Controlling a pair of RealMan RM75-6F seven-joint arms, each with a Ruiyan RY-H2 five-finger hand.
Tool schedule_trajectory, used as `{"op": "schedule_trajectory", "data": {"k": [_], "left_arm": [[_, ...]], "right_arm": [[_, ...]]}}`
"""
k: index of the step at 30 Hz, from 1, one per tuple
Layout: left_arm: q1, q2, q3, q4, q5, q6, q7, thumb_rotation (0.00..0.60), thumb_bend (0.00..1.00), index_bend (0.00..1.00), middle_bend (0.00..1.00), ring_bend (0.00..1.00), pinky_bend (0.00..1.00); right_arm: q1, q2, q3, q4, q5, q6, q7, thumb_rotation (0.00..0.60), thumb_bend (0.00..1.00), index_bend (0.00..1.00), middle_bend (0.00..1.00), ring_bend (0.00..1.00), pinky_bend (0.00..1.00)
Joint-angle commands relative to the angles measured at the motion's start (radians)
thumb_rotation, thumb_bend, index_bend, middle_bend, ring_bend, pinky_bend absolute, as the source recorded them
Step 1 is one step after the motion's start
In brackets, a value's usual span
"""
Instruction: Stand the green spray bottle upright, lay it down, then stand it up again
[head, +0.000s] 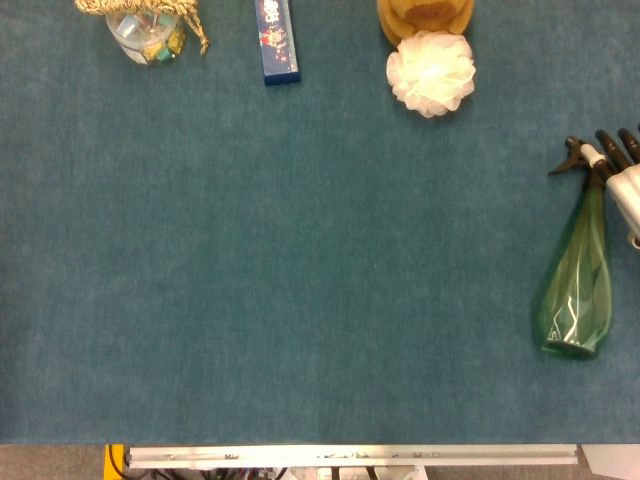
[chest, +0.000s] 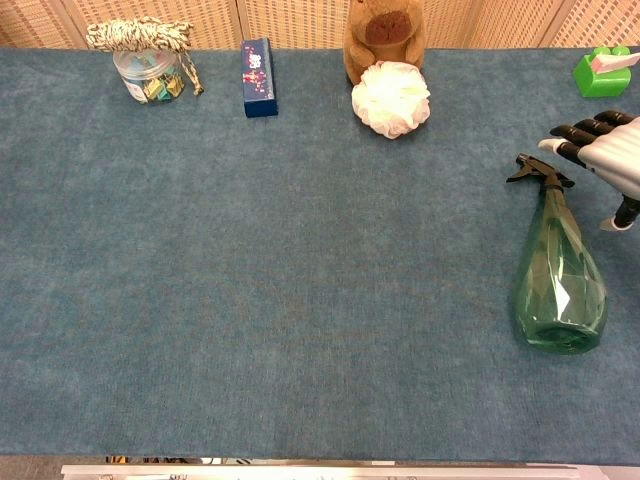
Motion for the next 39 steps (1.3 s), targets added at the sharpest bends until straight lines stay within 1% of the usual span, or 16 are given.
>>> {"op": "schedule_trajectory", "data": {"k": [1, 15, 20, 30, 39], "left_arm": [[0.000, 0.001, 0.000, 0.000, 0.000, 0.000, -0.002, 0.600, 0.13, 0.34, 0.35, 0.39, 0.70], [0.002, 0.003, 0.000, -0.002, 0.001, 0.003, -0.006, 0.600, 0.13, 0.34, 0.35, 0.39, 0.70], [0.003, 0.002, 0.001, 0.000, 0.003, 0.006, -0.008, 0.600, 0.13, 0.34, 0.35, 0.39, 0.70], [0.006, 0.005, 0.001, 0.000, 0.006, 0.012, -0.016, 0.600, 0.13, 0.34, 0.35, 0.39, 0.70], [0.006, 0.005, 0.000, -0.001, 0.007, 0.012, -0.016, 0.600, 0.13, 0.34, 0.35, 0.39, 0.70]], "right_arm": [[0.007, -0.018, 0.003, 0.018, 0.010, -0.007, -0.011, 0.600, 0.00, 0.00, 0.00, 0.00, 0.02], [0.037, -0.093, 0.018, 0.087, 0.052, -0.023, -0.042, 0.600, 0.00, 0.00, 0.00, 0.00, 0.02], [0.044, -0.121, 0.024, 0.111, 0.050, -0.016, -0.041, 0.600, 0.00, 0.00, 0.00, 0.00, 0.02], [0.051, -0.179, 0.034, 0.171, 0.014, 0.005, -0.007, 0.600, 0.00, 0.00, 0.00, 0.00, 0.02], [0.061, -0.232, 0.047, 0.220, -0.054, 0.030, 0.059, 0.600, 0.00, 0.00, 0.00, 0.00, 0.02]]}}
